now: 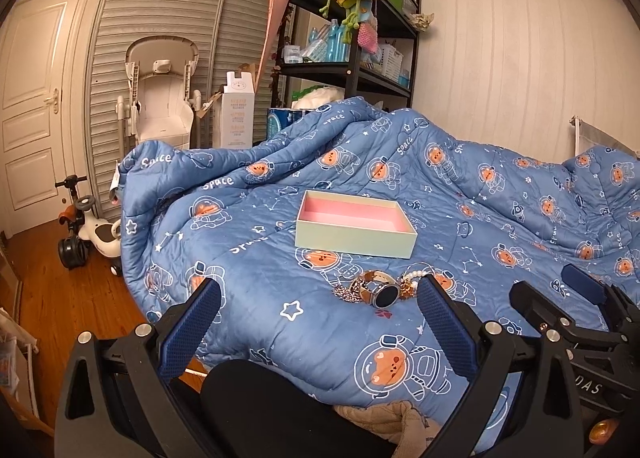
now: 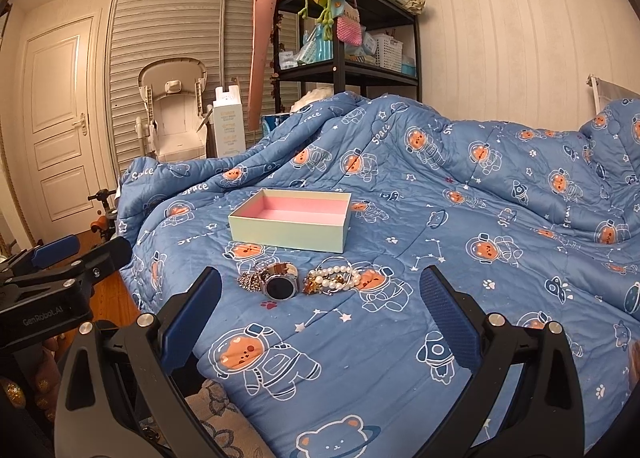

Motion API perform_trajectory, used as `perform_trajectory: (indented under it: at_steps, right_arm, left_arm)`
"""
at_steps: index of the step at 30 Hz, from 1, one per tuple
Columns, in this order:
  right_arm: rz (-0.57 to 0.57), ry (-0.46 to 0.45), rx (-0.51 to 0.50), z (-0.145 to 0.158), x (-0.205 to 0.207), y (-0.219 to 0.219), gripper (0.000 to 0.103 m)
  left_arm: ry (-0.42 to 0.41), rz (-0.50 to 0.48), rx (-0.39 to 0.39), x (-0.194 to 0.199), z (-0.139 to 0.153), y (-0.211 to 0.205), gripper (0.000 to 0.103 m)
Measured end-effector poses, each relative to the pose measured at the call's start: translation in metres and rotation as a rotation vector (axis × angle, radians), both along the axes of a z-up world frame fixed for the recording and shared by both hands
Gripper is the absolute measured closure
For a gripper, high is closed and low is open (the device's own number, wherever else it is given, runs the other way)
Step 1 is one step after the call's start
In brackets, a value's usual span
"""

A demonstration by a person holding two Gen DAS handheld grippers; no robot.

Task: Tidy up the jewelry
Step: 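Lower the left gripper onto the silver chain and close it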

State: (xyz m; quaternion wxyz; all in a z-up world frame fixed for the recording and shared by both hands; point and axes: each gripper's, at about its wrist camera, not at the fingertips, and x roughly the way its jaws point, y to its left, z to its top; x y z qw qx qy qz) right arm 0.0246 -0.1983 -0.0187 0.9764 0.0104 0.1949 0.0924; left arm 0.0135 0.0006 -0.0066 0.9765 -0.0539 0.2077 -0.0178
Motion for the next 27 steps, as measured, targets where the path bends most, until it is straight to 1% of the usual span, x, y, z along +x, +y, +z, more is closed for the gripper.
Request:
perform_trajectory:
  at_steps: [2, 4, 7, 8, 10, 13, 15, 17, 20, 24, 25, 27]
  right_arm:
    - [0.023, 0.046, 0.017, -0.005, 0.009, -0.001, 0.005]
    - [0.038, 0.112, 0.044, -0.012, 0.021, -0.005, 0.005]
    - [0.029, 0.220, 0.094, -0.026, 0.044, -0.017, 0.005]
    - [0.032, 0.251, 0.100, -0.031, 0.051, -0.021, 0.005]
    - [0.026, 0.292, 0.072, -0.040, 0.064, -0.028, 0.005]
    - [0.041, 0.317, 0.004, -0.051, 0.084, -0.035, 0.005]
    - [0.068, 0.329, -0.037, -0.054, 0.097, -0.037, 0.005]
    - [0.105, 0.342, -0.057, -0.057, 0.107, -0.036, 0.005]
    - [0.163, 0.366, -0.059, -0.058, 0.123, -0.033, 0.005]
    - [0.251, 0.395, -0.034, -0.058, 0.138, -0.023, 0.005]
    - [0.273, 0.401, -0.028, -0.057, 0.141, -0.019, 0.005]
    - [0.291, 0.410, -0.027, -0.057, 0.145, -0.014, 0.005]
  left_arm:
    - [0.018, -0.034, -0.010, 0.005, -0.002, -0.001, 0.007]
    - [0.053, -0.052, 0.009, 0.014, -0.005, -0.003, 0.007]
    - [0.111, -0.095, 0.035, 0.031, -0.015, -0.006, 0.007]
    - [0.133, -0.108, 0.034, 0.036, -0.019, -0.005, 0.007]
    - [0.175, -0.136, 0.018, 0.047, -0.029, -0.002, 0.007]
    - [0.225, -0.175, 0.010, 0.063, -0.041, -0.002, 0.007]
    - [0.235, -0.205, 0.013, 0.071, -0.047, -0.003, 0.007]
    - [0.250, -0.233, 0.017, 0.078, -0.051, -0.006, 0.007]
    - [0.263, -0.253, 0.026, 0.087, -0.057, -0.010, 0.007]
    - [0.292, -0.294, 0.053, 0.102, -0.065, -0.012, 0.007]
    - [0.295, -0.300, 0.055, 0.105, -0.067, -0.010, 0.008]
    - [0.306, -0.318, 0.057, 0.114, -0.071, -0.007, 0.021]
